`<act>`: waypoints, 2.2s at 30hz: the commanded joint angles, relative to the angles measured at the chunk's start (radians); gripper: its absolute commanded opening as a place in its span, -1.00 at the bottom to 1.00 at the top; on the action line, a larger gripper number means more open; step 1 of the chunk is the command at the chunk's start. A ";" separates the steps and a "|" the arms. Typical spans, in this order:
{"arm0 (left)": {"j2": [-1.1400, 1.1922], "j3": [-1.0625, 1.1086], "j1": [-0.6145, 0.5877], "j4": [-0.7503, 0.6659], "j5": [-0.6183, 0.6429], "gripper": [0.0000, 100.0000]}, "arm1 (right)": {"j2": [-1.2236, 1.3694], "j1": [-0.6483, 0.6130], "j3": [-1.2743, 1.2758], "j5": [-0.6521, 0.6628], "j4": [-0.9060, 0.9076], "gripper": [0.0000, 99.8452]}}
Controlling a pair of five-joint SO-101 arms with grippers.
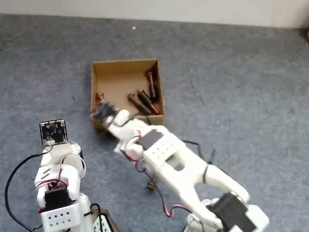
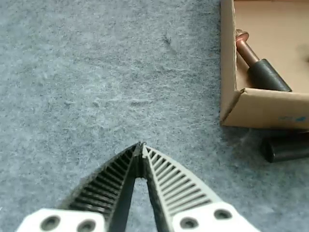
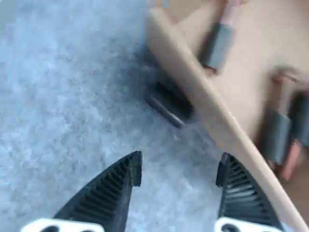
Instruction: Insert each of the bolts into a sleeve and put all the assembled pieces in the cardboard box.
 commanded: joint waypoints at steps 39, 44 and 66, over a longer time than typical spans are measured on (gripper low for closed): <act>-0.007 0.019 -0.012 -0.005 -0.021 -0.99 | 0.530 0.134 -0.628 0.143 0.308 -0.99; -0.007 0.019 -0.012 -0.005 -0.021 -0.99 | 0.456 0.142 -0.598 0.146 0.438 -0.99; -0.007 0.019 -0.012 -0.003 -0.021 -0.99 | 0.547 0.148 -0.532 0.216 0.552 -0.72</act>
